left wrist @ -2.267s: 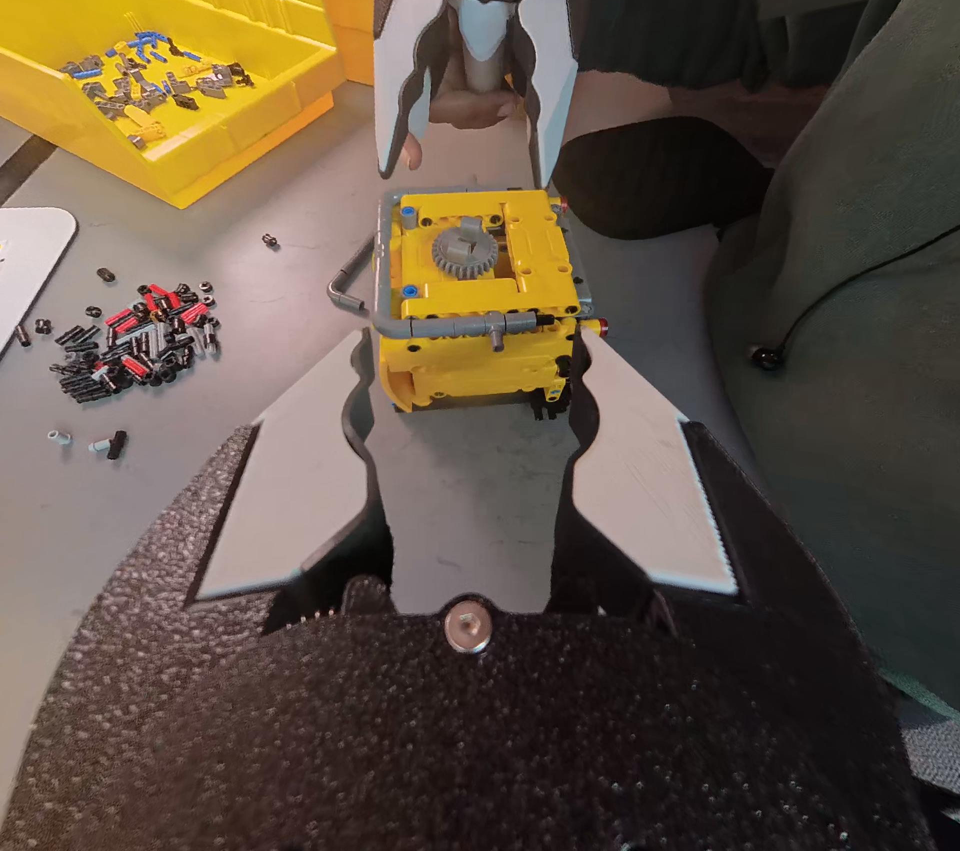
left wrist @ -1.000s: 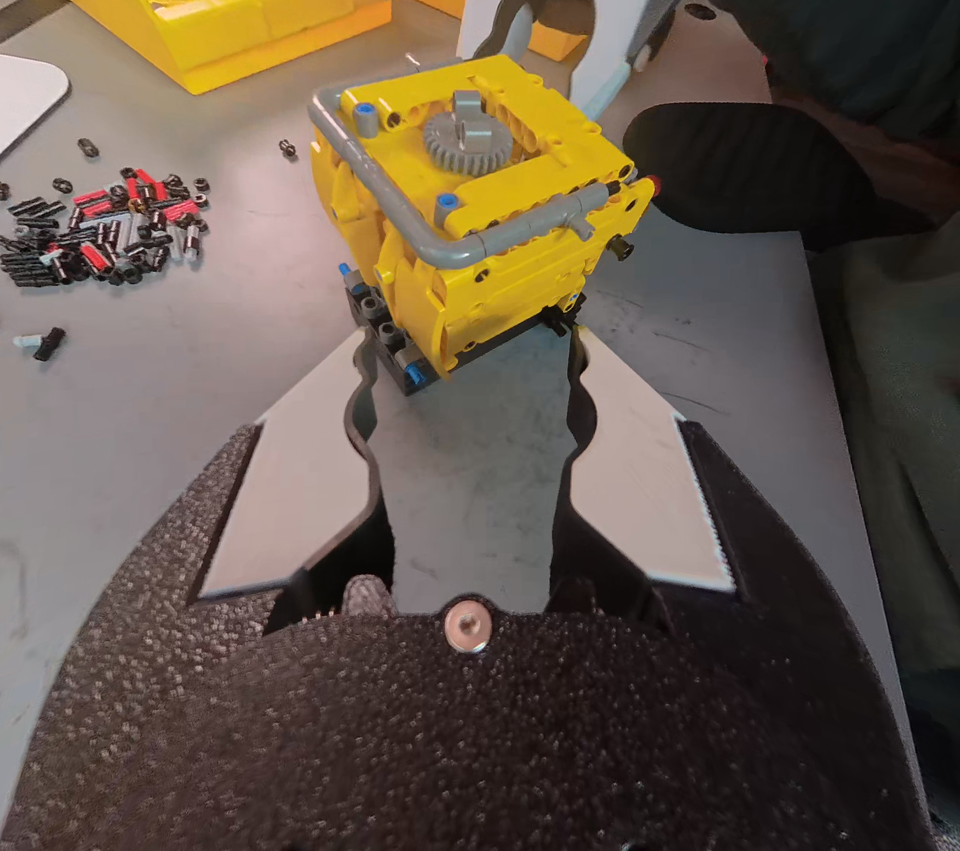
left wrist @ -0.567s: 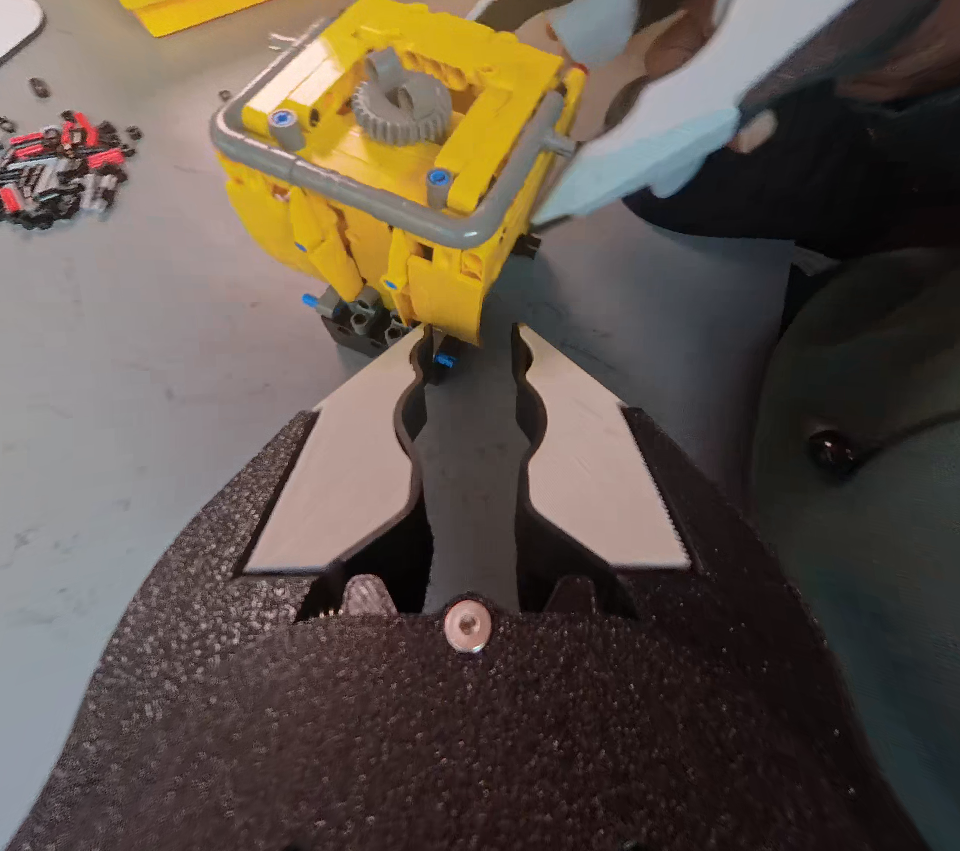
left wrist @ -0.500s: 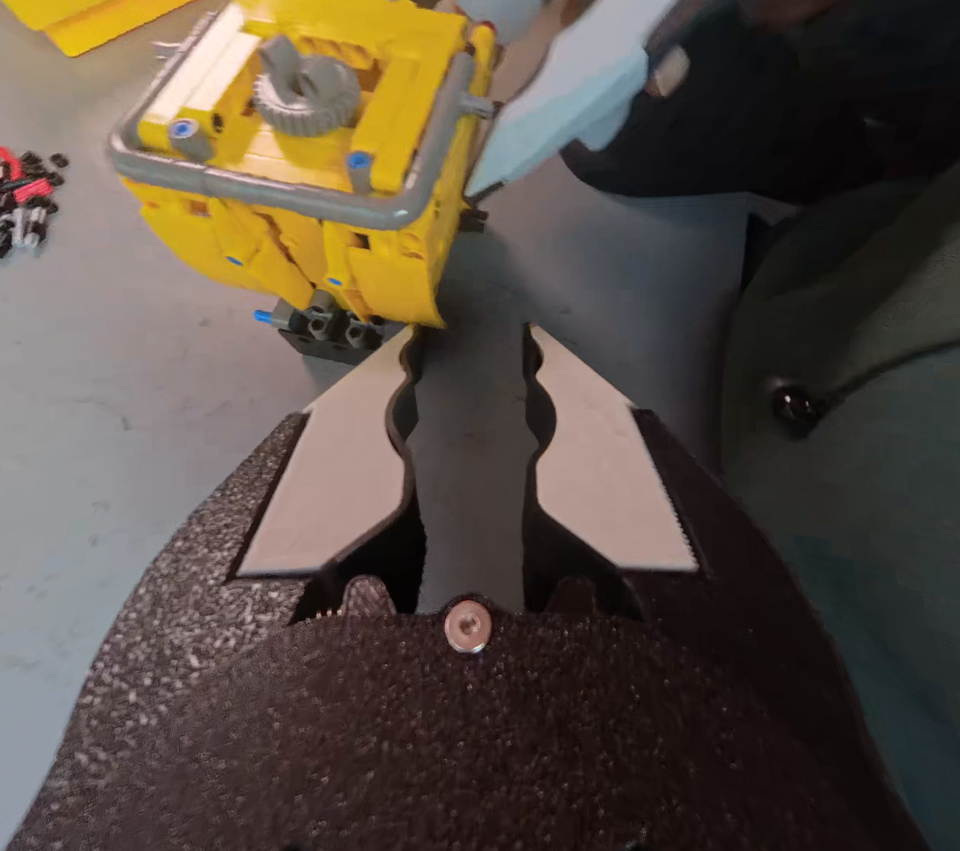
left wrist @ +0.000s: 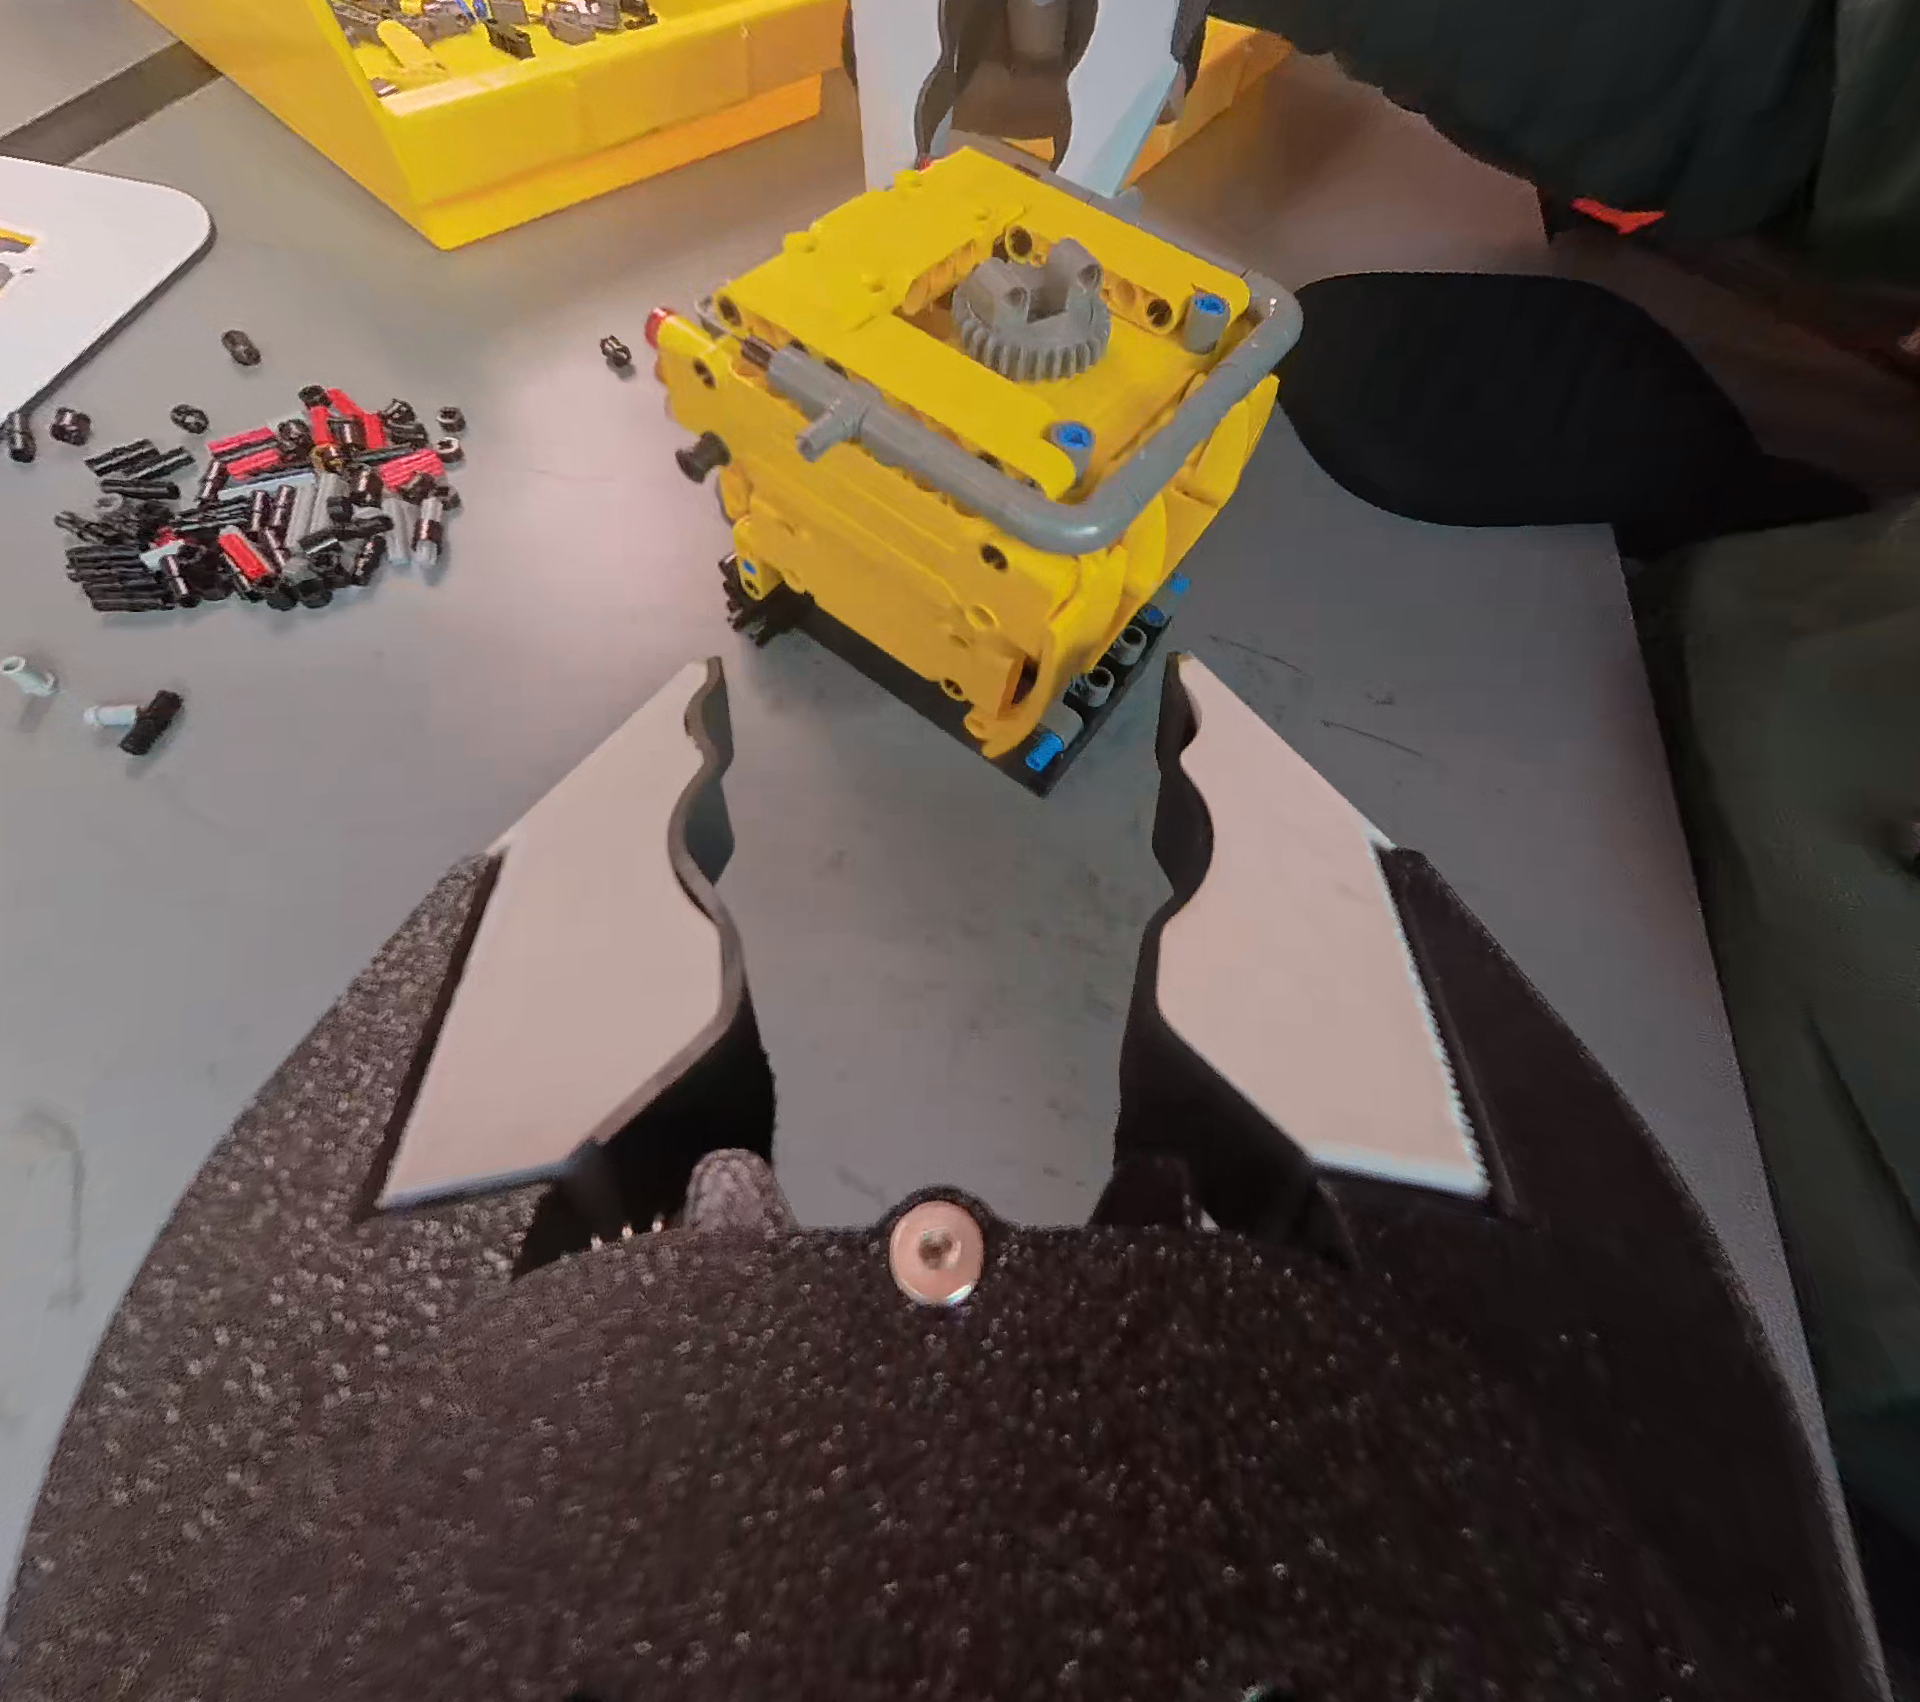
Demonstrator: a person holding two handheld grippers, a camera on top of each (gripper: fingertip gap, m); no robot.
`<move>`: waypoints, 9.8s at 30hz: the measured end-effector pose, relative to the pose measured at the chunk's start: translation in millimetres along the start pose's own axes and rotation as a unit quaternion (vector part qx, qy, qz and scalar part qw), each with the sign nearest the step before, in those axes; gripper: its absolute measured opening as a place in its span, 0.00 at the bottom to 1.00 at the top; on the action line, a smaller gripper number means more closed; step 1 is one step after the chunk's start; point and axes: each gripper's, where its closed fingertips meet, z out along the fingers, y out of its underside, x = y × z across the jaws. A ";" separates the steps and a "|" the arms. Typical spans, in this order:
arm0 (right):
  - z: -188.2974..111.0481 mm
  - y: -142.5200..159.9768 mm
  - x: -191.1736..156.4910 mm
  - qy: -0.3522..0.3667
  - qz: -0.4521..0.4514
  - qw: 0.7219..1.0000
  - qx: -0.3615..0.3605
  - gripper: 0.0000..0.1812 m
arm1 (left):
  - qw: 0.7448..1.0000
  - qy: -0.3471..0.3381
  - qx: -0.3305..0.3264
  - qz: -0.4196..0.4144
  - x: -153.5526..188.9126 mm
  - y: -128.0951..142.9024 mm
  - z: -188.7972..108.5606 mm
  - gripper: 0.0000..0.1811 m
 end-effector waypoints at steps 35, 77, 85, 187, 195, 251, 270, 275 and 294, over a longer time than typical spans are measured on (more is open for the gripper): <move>9.1 49.9 59.4 0.180 0.136 0.967 -0.121 0.03 | 0.992 0.121 -0.002 0.047 44.9 19.2 3.2 0.30; 21.1 -80.0 29.7 0.091 -0.047 0.994 -0.047 0.04 | 0.984 -0.014 0.168 0.064 -31.1 -59.8 -15.2 0.15; 16.9 -81.4 27.9 0.091 -0.013 0.996 0.021 0.04 | 0.981 -0.039 0.190 -0.009 -39.8 -64.0 -17.8 0.05; 0.2 -92.6 29.2 0.198 -0.128 0.970 0.064 0.13 | 0.863 0.179 0.262 -0.394 -32.5 -74.3 -21.5 0.03; -4.0 -78.0 20.9 0.103 -0.064 0.991 0.062 0.10 | 0.894 0.184 0.235 -0.333 -16.1 -77.2 -19.0 0.03; -2.7 -86.3 28.8 0.285 -0.236 0.924 0.092 0.06 | 0.860 0.220 0.271 -0.371 -17.2 -85.9 -27.6 0.03; -0.6 -88.1 25.8 0.317 -0.297 0.898 0.062 0.04 | 0.851 0.226 0.275 -0.387 -18.4 -84.9 -26.0 0.03; -2.5 -83.2 23.4 0.259 -0.211 0.938 0.092 0.13 | 0.842 0.230 0.285 -0.397 -22.4 -85.3 -28.3 0.03; -8.3 -66.0 11.8 0.172 -0.159 0.962 0.139 0.17 | 0.790 0.281 0.286 -0.463 -25.1 -78.0 -20.2 0.03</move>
